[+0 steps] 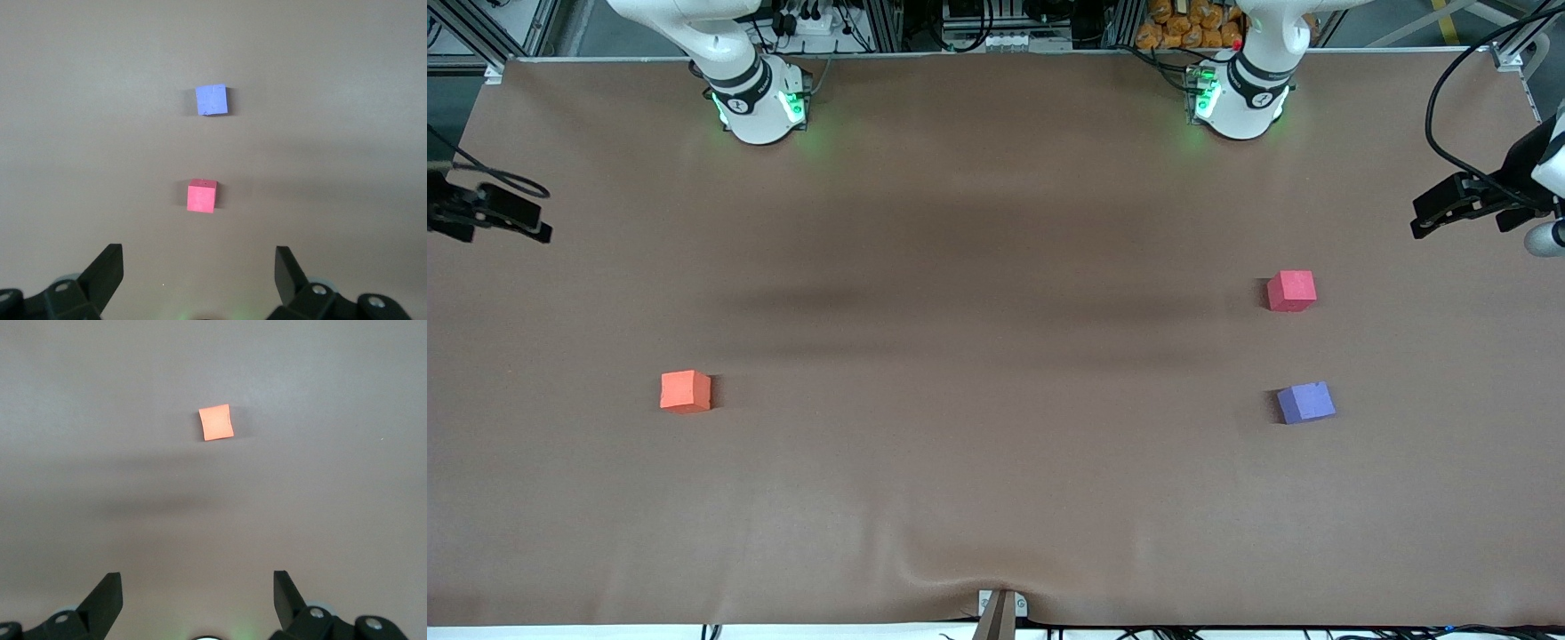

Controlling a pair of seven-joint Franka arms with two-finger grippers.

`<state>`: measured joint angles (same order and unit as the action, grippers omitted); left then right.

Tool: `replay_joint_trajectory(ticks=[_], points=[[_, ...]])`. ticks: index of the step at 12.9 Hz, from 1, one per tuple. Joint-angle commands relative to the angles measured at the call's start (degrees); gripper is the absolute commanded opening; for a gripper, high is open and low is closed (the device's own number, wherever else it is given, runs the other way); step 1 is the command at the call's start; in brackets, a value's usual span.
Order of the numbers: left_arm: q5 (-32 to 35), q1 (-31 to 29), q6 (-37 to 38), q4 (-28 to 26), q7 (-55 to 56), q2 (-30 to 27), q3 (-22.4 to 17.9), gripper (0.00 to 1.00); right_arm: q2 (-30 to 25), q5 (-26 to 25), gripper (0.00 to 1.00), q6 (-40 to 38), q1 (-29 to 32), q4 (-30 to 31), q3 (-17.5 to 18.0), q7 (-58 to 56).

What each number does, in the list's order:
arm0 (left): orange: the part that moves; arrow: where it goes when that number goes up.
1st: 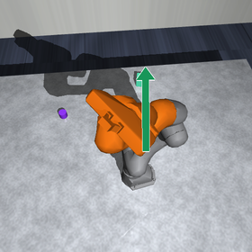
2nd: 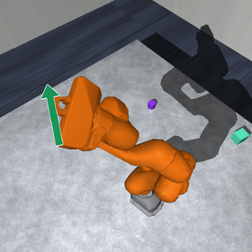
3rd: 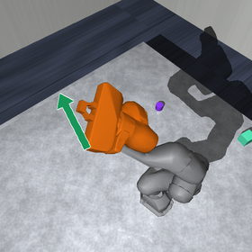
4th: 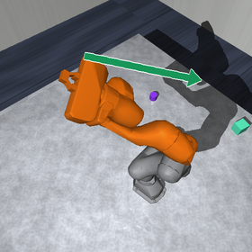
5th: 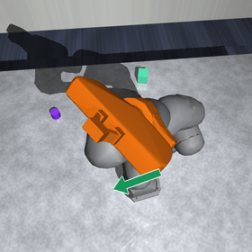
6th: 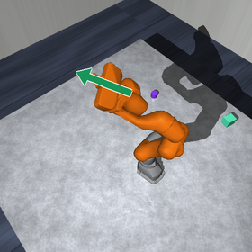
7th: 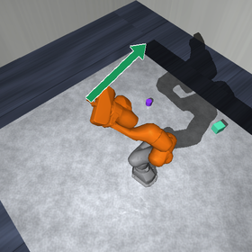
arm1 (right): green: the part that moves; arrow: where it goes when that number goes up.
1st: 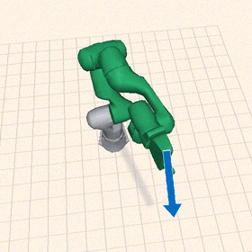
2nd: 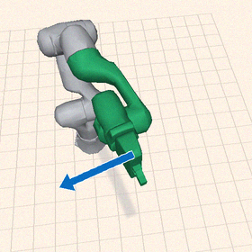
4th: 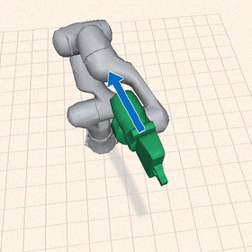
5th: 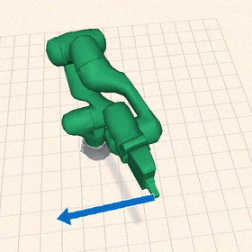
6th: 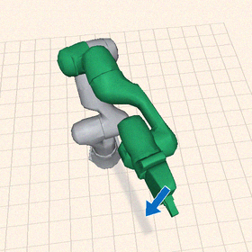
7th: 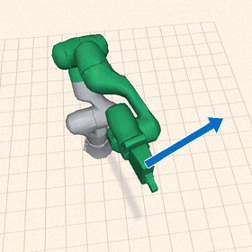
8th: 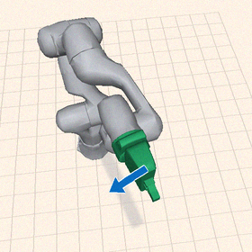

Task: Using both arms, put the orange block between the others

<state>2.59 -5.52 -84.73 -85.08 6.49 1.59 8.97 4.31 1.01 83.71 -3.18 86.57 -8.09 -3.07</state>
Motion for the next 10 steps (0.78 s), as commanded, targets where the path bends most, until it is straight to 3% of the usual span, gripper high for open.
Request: replay_joint_trajectory(ticks=[1, 6, 10], points=[[-1.0, -0.5, 0.7, 0.1, -1.2, -0.5, 0.3, 1.00, 5.9, -0.5, 1.00, 2.6, 1.6, -0.3, 1.1, -0.5], [-2.0, -0.6, 0.4, -0.2, -1.1, -0.4, 0.3, 1.00, 14.6, -0.3, 1.00, 11.5, 1.7, 1.3, 1.1, -0.4], [-2.3, -0.6, 0.2, -0.7, -1.0, -0.5, 0.3, 1.00, 20.4, -0.6, 1.00, 29.2, 1.7, 8.3, 1.1, -0.5]])
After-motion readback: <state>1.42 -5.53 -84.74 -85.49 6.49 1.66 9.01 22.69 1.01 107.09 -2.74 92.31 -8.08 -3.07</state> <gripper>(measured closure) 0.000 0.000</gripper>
